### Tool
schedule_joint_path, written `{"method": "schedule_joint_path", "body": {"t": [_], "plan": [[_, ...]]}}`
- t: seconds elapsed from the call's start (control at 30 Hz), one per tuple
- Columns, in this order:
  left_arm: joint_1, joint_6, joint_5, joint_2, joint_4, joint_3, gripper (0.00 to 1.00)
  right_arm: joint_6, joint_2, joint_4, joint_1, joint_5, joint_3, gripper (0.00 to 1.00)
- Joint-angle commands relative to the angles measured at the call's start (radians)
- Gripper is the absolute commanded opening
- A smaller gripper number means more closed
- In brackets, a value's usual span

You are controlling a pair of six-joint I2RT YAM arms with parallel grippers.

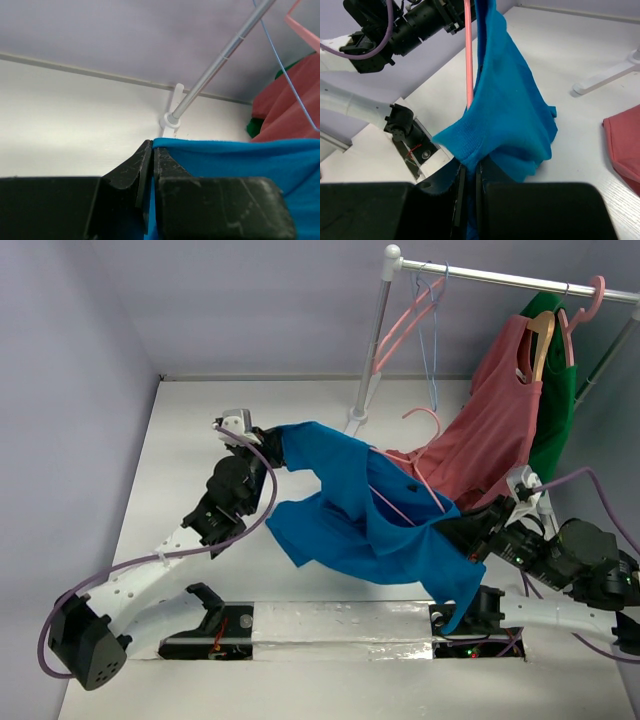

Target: Place the t-shirt on the hanger

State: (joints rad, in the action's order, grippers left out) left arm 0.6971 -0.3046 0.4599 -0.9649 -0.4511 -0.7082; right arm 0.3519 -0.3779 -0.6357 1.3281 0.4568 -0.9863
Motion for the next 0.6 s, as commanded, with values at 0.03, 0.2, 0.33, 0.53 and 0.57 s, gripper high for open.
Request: {"method": "schedule_joint_path", "body": {"t": [0.03, 0.2, 0.33, 0.53, 0.57], "plan": [[-0.034, -0.056, 0.034, 0.054, 0.015, -0.017, 0.0, -0.011, 0.051, 0.045, -0.003, 0.014, -0.041, 0.0], [-0.034, -0.079, 0.048, 0.077, 0.035, -0.004, 0.0, 0.001, 0.05, -0.019, -0.003, 0.052, -0.075, 0.0], [-0.034, -0.102, 0.004, 0.127, 0.028, 0.036, 0.26, 0.031, 0.013, -0.096, -0.003, 0.088, -0.086, 0.0], [-0.034, -0.169, -0.076, 0.277, 0.058, 0.104, 0.6, 0.129, -0.001, -0.238, -0.003, 0.167, -0.086, 0.0], [-0.034, -0.177, -0.076, 0.288, 0.063, 0.11, 0.6, 0.148, -0.004, -0.26, -0.003, 0.183, -0.084, 0.0]]}}
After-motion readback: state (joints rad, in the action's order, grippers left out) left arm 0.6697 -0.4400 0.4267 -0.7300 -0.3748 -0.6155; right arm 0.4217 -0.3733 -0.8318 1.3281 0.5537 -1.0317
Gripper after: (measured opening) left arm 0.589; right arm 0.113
